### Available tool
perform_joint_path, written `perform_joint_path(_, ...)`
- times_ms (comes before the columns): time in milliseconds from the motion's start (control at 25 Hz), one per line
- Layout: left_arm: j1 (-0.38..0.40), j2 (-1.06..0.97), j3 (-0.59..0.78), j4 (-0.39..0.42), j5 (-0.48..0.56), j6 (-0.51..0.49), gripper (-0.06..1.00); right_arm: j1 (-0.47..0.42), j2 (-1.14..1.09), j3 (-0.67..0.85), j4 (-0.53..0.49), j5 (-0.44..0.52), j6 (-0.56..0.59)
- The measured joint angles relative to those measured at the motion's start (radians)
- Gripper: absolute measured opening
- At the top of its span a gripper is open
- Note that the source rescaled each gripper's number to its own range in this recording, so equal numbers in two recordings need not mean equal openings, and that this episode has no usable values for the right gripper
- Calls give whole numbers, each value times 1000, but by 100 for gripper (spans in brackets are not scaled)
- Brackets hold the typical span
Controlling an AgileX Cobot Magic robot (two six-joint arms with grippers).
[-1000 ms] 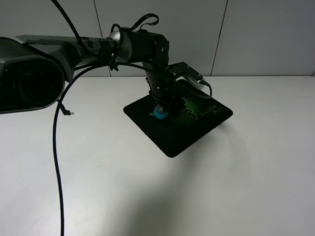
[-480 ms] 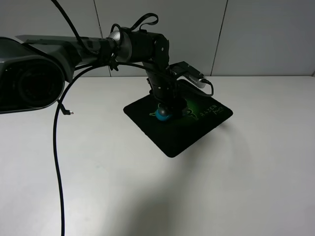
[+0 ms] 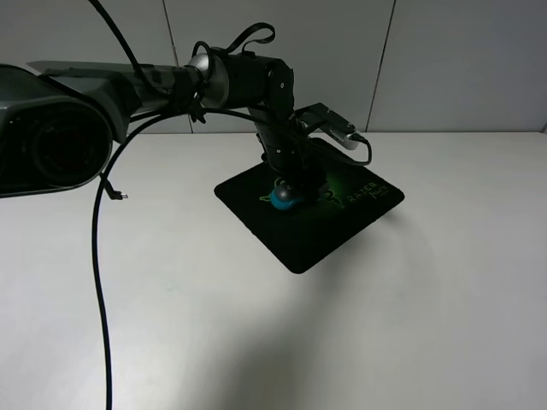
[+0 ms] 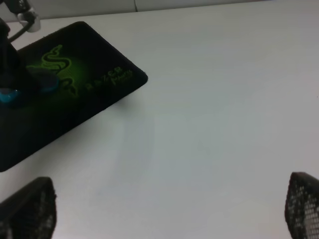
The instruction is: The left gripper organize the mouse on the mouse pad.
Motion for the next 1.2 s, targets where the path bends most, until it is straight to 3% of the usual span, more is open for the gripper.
perform_joint_path(80, 0, 0, 0, 0, 0, 0, 32, 0, 0, 0, 0, 0, 0)
perform_joint_path(120, 0, 0, 0, 0, 0, 0, 43, 0, 0, 0, 0, 0, 0)
perform_joint_path(200, 0, 0, 0, 1, 4, -16, 75, 0, 0, 0, 0, 0, 0)
perform_joint_path(240, 0, 0, 0, 14, 6, -26, 84, 0, 0, 0, 0, 0, 0)
perform_joint_path(320, 0, 0, 0, 56, 10, -33, 93, 0, 0, 0, 0, 0, 0)
perform_joint_path(480, 0, 0, 0, 100, 10, -36, 98, 0, 0, 0, 0, 0, 0)
perform_joint_path(760, -1, 0, -34, 99, 38, -36, 99, 0, 0, 0, 0, 0, 0)
perform_joint_path(1200, -3, -112, -145, 15, 349, -1, 100, 0, 0, 0, 0, 0, 0)
